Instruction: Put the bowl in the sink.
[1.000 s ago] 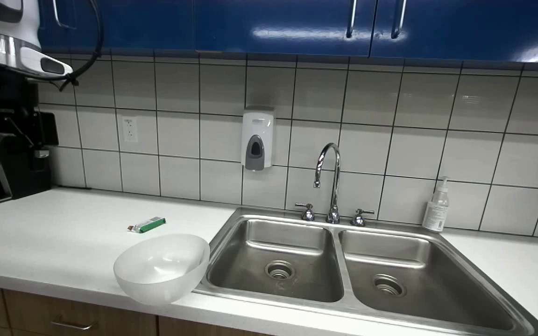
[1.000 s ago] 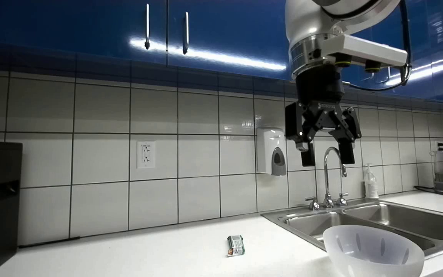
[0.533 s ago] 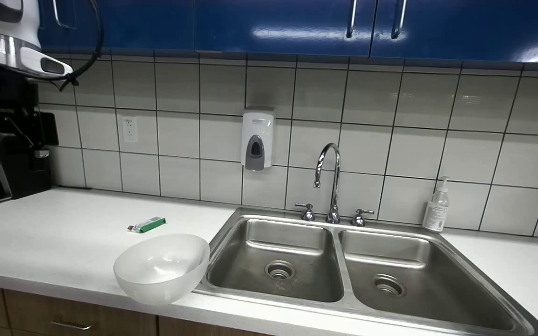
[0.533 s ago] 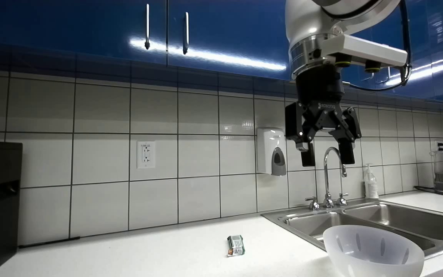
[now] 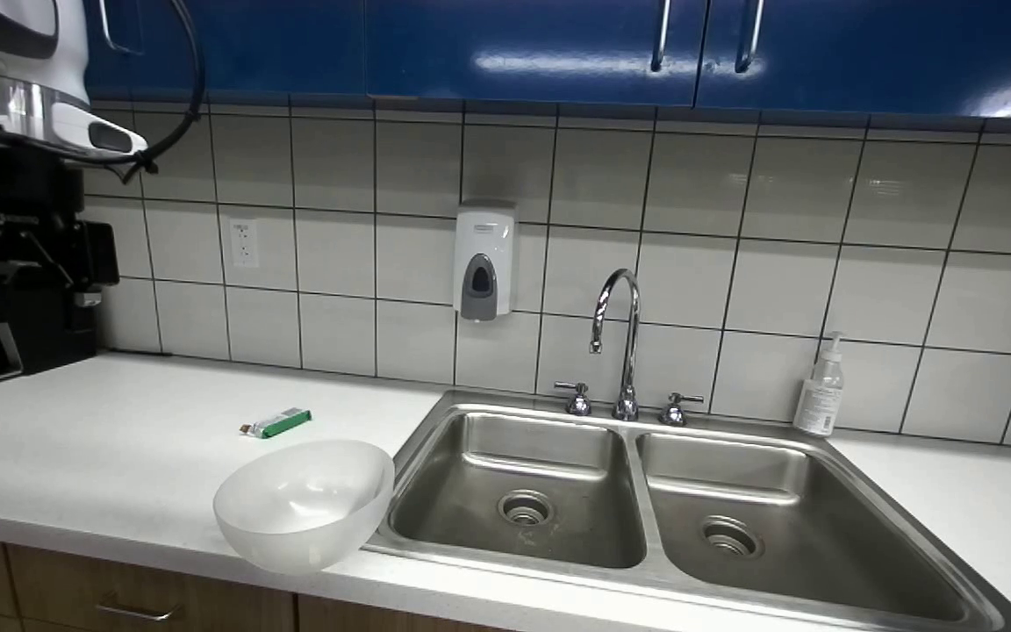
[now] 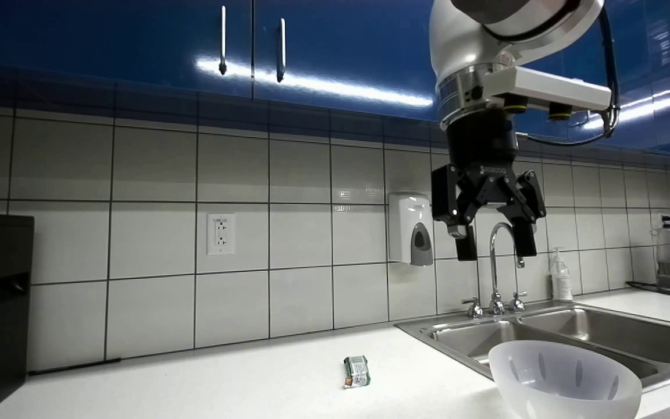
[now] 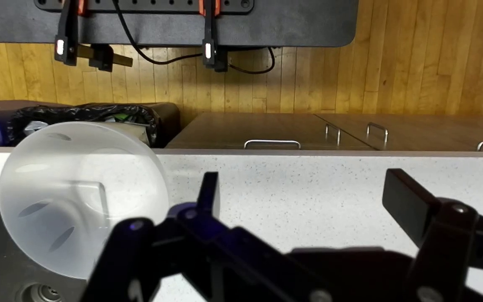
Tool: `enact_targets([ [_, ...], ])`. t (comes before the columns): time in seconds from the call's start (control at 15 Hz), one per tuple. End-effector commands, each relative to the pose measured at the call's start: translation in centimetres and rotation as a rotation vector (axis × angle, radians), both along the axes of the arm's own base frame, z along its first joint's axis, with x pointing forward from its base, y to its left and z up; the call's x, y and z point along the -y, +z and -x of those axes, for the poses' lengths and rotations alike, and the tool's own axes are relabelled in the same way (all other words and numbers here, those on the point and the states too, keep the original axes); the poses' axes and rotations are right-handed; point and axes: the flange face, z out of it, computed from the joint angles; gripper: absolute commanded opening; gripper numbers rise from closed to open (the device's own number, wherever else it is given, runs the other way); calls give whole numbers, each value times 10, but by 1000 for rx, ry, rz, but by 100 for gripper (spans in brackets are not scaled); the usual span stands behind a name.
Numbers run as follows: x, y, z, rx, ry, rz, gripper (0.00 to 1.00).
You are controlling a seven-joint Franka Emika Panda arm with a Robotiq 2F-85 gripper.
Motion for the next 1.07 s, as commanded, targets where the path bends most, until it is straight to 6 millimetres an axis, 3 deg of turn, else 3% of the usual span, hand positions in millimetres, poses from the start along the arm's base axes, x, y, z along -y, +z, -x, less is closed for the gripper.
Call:
enact_targets([
  [0.0, 15, -13, -15, 1, -28, 11, 100],
  [0.27, 29, -34, -38, -16, -49, 27, 100],
  [0.8, 55, -110, -93, 12, 12, 66, 100],
  [1.0, 68, -127, -105, 13, 11, 69, 100],
])
